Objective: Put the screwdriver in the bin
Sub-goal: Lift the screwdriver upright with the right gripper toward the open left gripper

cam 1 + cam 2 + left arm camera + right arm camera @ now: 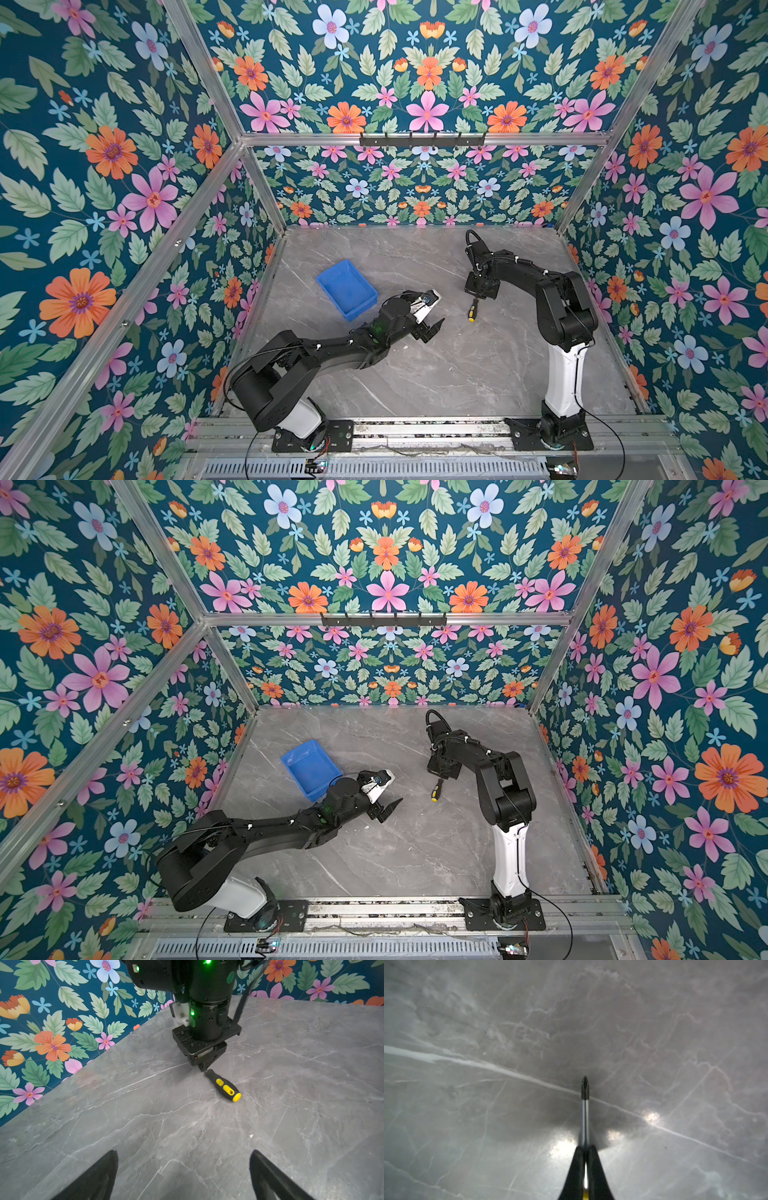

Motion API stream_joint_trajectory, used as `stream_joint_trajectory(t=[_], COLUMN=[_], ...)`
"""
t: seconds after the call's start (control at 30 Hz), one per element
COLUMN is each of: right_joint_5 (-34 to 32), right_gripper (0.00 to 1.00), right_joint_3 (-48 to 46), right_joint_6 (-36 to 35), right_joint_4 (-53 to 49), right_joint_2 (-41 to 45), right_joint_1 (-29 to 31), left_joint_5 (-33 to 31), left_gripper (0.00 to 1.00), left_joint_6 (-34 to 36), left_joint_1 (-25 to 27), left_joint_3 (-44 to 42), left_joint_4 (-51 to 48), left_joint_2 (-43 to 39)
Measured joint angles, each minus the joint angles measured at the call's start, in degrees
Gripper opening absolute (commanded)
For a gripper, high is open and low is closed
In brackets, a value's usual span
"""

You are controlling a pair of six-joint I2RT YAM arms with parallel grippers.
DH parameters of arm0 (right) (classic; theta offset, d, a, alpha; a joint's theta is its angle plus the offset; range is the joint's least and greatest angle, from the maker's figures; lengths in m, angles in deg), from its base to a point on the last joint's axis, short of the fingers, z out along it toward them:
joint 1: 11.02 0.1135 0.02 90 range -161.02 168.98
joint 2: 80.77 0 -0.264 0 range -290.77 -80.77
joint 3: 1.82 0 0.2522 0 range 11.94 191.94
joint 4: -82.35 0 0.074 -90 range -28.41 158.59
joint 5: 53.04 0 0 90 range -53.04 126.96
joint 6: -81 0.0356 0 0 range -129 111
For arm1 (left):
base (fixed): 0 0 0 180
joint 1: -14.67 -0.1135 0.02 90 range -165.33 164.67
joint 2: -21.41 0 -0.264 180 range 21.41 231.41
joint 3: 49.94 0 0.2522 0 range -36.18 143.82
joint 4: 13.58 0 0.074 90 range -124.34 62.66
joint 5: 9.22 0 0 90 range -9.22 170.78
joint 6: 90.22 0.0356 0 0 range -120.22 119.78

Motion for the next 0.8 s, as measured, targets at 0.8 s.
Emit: stream_joint_trajectory(t=[0.8], right_joint_5=[16.4], right_gripper=[0.0], right_joint_3=[-31.0], right_joint_6=[-12.2], right_joint_4=[43.4], right_joint_2=[38.8], right_joint_1=[0.0], left_joint_5=[12.0], left_gripper=[0.89], left_joint_6=[-33.4], left_joint_1=[-3.1], left_joint_3=[10.4], left_joint_4=[11.1], left_joint_2=[5.4])
